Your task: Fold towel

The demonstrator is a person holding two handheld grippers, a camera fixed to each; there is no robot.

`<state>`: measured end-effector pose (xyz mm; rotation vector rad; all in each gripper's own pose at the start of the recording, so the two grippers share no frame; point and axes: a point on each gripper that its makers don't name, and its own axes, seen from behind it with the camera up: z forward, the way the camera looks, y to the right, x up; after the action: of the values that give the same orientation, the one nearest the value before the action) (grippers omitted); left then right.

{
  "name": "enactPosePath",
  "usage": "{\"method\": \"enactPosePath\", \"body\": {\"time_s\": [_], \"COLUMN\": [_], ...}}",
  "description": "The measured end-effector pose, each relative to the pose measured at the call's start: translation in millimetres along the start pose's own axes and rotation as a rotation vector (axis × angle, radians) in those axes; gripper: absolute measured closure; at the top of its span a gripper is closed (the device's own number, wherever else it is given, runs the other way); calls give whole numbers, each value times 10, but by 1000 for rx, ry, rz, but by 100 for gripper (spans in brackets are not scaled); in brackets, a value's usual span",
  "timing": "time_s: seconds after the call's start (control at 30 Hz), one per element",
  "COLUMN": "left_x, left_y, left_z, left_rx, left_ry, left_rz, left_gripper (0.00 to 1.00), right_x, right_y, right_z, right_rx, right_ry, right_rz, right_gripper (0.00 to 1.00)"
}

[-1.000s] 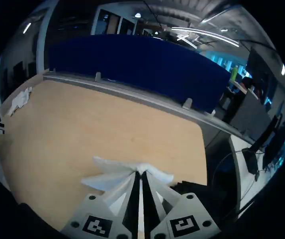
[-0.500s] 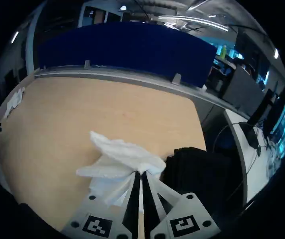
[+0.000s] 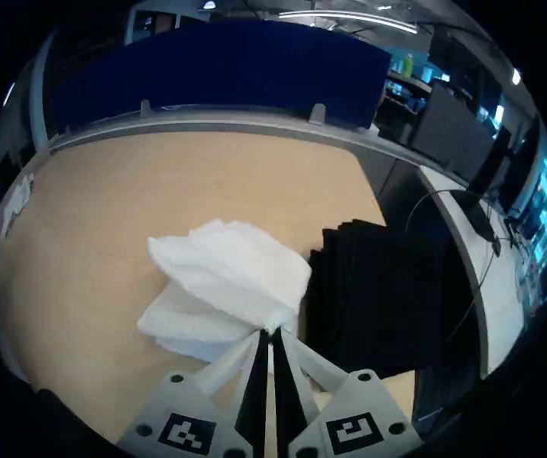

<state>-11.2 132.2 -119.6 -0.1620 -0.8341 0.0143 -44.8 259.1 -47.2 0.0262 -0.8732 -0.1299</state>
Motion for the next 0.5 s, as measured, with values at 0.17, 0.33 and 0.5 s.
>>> {"method": "enactPosePath", "body": {"time_s": [0.17,0.33,0.5], "left_x": [0,-14,-32], "left_y": [-5,-2,-2], "left_z": [-19,-34,-48], "left_rx": [3,3,5], "left_ry": [0,0,0], "left_rz": [4,4,10], "left_gripper": [6,6,6], "right_x": [-192,-345,-479], "right_y": [17,9,31], "right_z": [71,154,220], "right_rx": [-19,-32,-57], "right_ry": [-38,-70,-98], "right_rz": [30,52,70], "right_gripper": [96,96,96]}}
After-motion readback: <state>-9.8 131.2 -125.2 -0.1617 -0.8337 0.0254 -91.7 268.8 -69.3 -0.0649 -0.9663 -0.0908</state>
